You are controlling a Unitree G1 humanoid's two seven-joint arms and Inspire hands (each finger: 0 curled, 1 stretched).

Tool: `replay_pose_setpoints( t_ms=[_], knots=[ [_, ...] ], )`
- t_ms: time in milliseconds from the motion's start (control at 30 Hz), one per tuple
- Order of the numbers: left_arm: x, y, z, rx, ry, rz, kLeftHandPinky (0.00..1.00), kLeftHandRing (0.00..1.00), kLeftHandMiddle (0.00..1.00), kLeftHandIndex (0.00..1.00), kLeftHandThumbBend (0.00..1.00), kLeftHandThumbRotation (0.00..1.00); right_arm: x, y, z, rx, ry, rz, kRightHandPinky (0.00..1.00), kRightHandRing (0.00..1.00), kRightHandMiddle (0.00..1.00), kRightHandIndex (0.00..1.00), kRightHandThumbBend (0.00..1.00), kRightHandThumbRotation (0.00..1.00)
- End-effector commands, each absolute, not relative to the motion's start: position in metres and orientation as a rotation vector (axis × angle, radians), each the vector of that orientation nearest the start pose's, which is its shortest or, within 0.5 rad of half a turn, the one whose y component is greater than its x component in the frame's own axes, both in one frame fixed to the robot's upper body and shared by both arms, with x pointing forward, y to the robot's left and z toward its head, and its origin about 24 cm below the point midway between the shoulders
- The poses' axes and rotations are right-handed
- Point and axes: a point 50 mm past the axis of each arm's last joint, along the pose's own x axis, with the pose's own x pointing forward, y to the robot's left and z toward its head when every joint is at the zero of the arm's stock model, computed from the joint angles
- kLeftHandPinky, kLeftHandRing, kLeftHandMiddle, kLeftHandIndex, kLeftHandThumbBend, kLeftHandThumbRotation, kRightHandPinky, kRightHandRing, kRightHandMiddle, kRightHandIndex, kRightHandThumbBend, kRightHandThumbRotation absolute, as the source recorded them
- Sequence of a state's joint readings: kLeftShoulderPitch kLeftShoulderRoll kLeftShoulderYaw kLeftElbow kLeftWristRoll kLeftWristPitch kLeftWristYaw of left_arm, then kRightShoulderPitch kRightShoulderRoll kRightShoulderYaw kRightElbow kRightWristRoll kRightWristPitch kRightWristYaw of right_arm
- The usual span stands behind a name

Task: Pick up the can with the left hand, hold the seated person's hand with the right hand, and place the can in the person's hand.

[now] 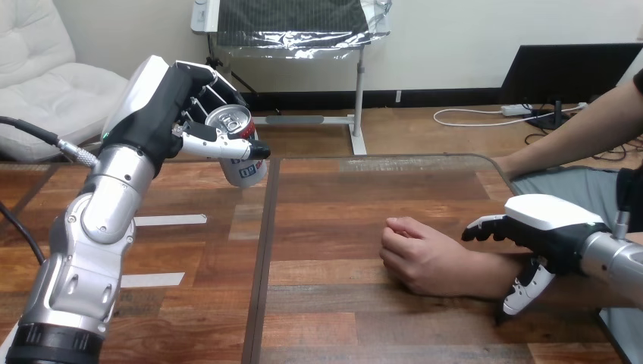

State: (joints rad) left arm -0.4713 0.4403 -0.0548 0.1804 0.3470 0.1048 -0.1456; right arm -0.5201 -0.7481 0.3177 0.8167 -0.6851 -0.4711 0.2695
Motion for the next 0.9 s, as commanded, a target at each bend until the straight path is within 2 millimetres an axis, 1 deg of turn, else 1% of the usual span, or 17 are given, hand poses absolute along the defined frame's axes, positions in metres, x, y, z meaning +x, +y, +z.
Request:
replay_pose_setpoints(
  t_ms=[0,200,400,567,867],
  knots=[
    [0.338,0.199,0.174,0.804,-0.266,-0.052,0.27,0.32,0.39,0.42,0.72,0.00,0.317,-0.279,0.048,-1.476,0.296,0.605,0.69,0.83,0.84,0.84,1.00,0.16],
    [0.338,0.200,0.175,0.805,-0.269,-0.051,0.27,0.32,0.39,0.42,0.73,0.00,0.317,-0.277,0.044,-1.485,0.323,0.614,0.67,0.83,0.84,0.84,1.00,0.13],
    [0.338,0.200,0.177,0.804,-0.268,-0.049,0.27,0.32,0.39,0.42,0.73,0.00,0.316,-0.276,0.041,-1.489,0.329,0.618,0.63,0.81,0.82,0.83,1.00,0.10],
    [0.337,0.200,0.178,0.799,-0.269,-0.049,0.27,0.32,0.39,0.42,0.72,0.00,0.315,-0.274,0.038,-1.494,0.332,0.623,0.59,0.76,0.79,0.81,1.00,0.06],
    [0.338,0.200,0.178,0.794,-0.271,-0.049,0.27,0.32,0.39,0.42,0.72,0.00,0.315,-0.271,0.033,-1.524,0.371,0.645,0.52,0.69,0.78,0.79,1.00,0.05]
  ],
)
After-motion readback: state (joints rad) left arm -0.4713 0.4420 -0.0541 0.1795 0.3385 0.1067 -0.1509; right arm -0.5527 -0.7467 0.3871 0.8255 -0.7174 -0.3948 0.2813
